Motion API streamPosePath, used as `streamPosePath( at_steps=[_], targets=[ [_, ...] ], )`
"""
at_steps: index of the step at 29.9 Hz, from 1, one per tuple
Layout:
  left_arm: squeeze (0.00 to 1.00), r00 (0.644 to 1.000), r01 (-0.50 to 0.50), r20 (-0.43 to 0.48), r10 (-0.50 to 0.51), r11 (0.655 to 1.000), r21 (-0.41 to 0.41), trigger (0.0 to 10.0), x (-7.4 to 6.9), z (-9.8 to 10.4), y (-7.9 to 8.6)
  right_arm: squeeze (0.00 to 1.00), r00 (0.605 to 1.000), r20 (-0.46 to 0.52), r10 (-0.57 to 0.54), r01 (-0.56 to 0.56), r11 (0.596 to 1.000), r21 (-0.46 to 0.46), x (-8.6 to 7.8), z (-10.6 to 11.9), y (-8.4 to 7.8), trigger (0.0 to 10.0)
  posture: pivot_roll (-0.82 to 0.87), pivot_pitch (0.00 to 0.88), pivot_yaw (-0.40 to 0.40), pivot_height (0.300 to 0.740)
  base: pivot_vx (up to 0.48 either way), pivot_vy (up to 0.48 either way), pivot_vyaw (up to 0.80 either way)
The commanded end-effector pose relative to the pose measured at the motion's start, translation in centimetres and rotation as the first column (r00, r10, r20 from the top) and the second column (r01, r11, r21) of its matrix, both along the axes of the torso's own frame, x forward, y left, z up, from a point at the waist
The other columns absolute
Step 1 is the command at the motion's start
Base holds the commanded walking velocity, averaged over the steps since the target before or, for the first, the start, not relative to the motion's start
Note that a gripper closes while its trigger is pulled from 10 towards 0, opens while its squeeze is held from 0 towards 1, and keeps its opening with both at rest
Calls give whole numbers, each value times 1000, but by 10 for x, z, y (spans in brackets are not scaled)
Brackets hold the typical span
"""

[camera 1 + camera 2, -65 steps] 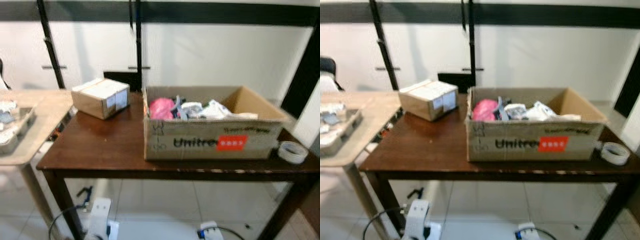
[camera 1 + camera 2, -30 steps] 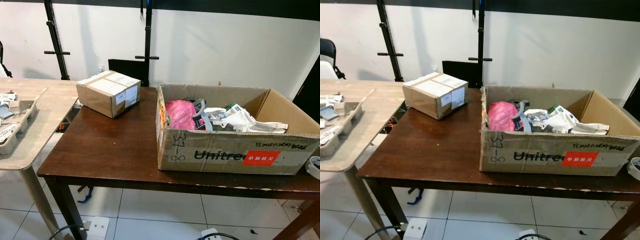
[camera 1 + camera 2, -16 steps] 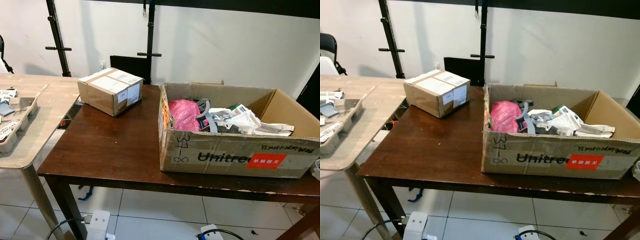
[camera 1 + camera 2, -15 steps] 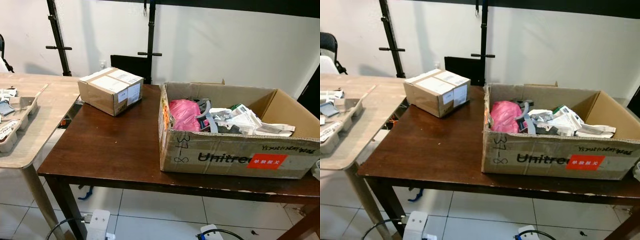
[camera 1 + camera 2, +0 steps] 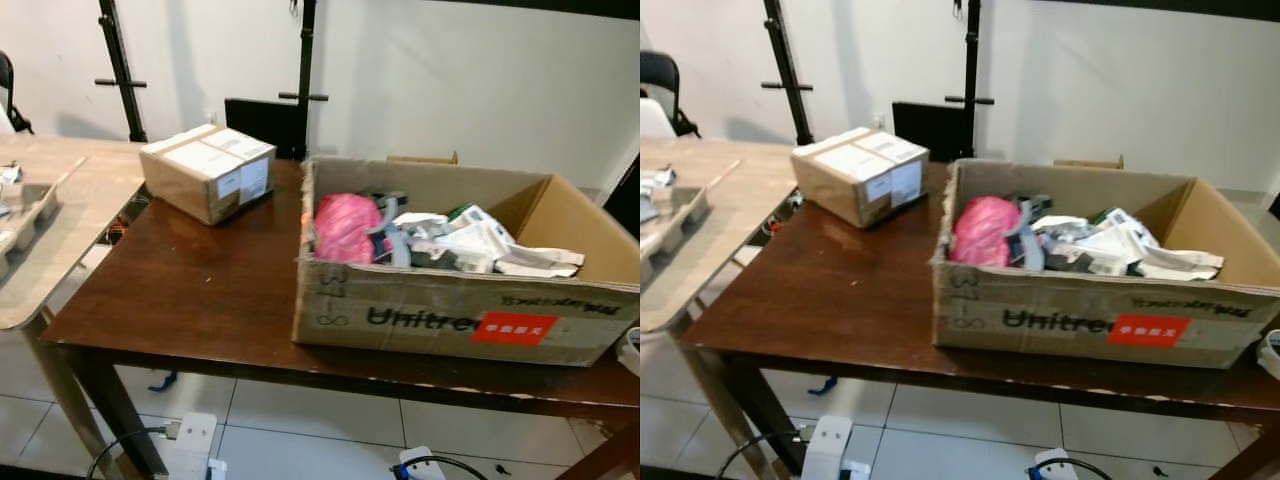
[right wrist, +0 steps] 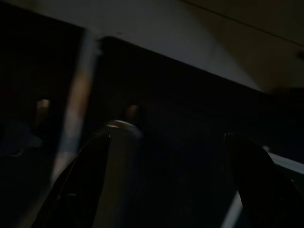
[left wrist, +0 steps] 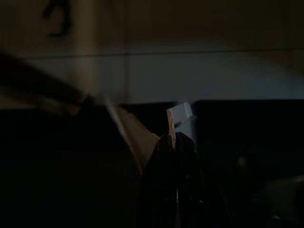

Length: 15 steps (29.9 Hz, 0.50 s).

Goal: Picking trash to rubbish bin

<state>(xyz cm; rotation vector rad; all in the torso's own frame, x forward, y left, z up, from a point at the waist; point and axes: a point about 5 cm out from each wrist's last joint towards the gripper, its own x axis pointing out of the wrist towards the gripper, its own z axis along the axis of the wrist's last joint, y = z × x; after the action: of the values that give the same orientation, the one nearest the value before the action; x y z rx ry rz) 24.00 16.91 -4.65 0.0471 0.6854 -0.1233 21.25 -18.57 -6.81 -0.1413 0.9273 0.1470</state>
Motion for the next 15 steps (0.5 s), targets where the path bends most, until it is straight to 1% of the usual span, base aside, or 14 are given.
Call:
streamPosePath(
  at_steps=[1, 15],
  targets=[
    [0, 1000, 5, -20, -5, 1000, 2, 10000, -4, -3, 0, 0, 1000, -21, -13, 13, 1000, -3, -5, -3, -3, 10000, 4, 113, -31, 740, 0, -334, 0],
    [0, 1000, 6, -20, -6, 1000, -1, 10000, -2, -2, 1, 0, 1000, -18, -13, 13, 1000, -5, -4, -2, -3, 10000, 2, 111, -29, 740, 0, -324, 0]
  ],
)
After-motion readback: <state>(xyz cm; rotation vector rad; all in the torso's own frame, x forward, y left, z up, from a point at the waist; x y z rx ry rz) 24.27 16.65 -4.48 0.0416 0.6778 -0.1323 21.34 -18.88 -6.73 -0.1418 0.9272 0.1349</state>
